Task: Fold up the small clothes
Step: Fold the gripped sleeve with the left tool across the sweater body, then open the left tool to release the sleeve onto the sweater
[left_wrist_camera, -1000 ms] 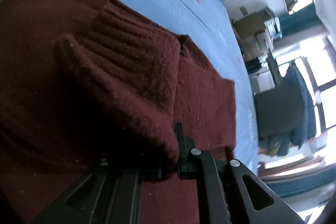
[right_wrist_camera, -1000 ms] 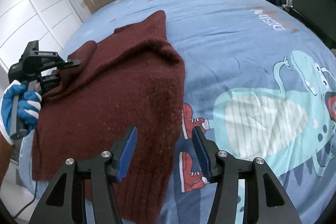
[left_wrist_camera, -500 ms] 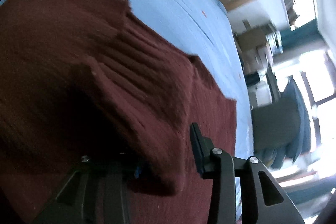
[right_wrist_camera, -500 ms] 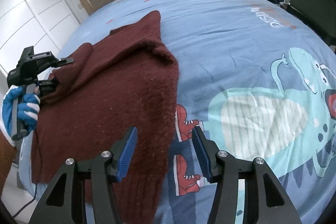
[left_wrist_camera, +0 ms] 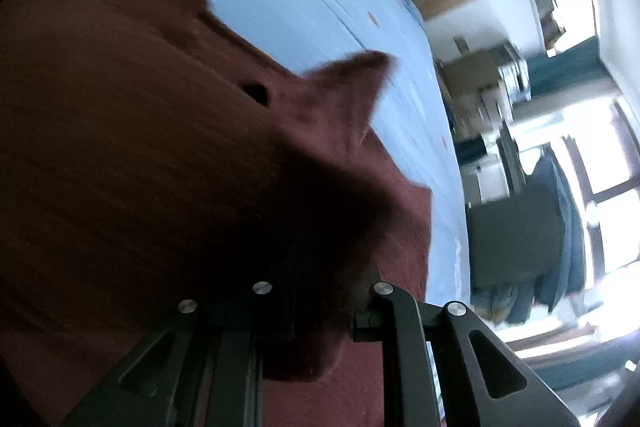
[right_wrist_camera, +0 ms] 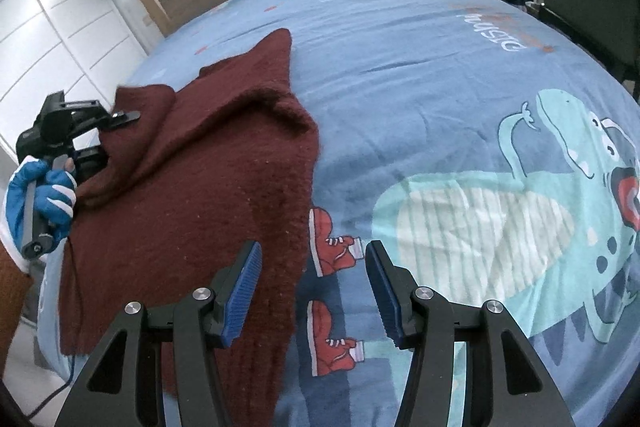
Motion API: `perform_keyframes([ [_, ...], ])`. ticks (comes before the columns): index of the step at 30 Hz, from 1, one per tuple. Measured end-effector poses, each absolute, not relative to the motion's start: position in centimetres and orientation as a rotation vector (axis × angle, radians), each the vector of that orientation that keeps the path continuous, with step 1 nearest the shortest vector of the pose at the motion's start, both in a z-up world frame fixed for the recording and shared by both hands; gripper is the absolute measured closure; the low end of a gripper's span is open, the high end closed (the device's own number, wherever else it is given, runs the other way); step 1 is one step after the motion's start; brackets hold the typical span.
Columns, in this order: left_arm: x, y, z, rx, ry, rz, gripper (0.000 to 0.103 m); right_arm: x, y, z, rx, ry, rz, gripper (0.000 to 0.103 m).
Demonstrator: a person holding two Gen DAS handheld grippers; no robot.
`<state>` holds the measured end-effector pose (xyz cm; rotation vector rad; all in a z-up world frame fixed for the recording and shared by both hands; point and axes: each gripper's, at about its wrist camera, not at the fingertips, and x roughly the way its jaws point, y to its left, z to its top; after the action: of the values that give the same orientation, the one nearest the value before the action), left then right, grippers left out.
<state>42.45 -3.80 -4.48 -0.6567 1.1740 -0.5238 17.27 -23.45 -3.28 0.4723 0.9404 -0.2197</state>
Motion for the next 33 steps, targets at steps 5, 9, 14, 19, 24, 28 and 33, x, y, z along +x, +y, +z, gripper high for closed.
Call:
perform_keyframes([
  [5,41.7,-7.0,-4.0,-0.551,1.205,-0.562,0.074,17.2,-23.6,-3.1,0.474,0.936,-0.220,0.047],
  [9,41.1,-8.6,-3.5,-0.524,1.220,-0.632,0.063,17.2,-23.8,-3.0,0.474,0.933,-0.222,0.047],
  [14,40.2,-9.0,-1.9,-0.461,1.163,-0.665,0.059,17.2,-23.8,-2.8,0.471,0.932,-0.219,0.047],
  [19,39.4,-8.2,-1.8,-0.412,1.115,-0.584,0.059,17.2,-23.8,-2.7,0.471,0.932,-0.225,0.047],
  [24,38.5,-8.6,-4.6,-0.304,1.154,-0.490,0.059,17.4,-23.6,-2.7,0.462,0.935,-0.223,0.047],
  [28,37.0,-9.6,-5.9,-0.265,1.170,-0.518,0.055,17.5,-23.4,-2.6,0.456,0.938,-0.221,0.047],
  [33,35.9,-10.7,-5.0,-0.254,1.162,-0.604,0.053,17.7,-23.1,-2.8,0.458,0.946,-0.226,0.047],
])
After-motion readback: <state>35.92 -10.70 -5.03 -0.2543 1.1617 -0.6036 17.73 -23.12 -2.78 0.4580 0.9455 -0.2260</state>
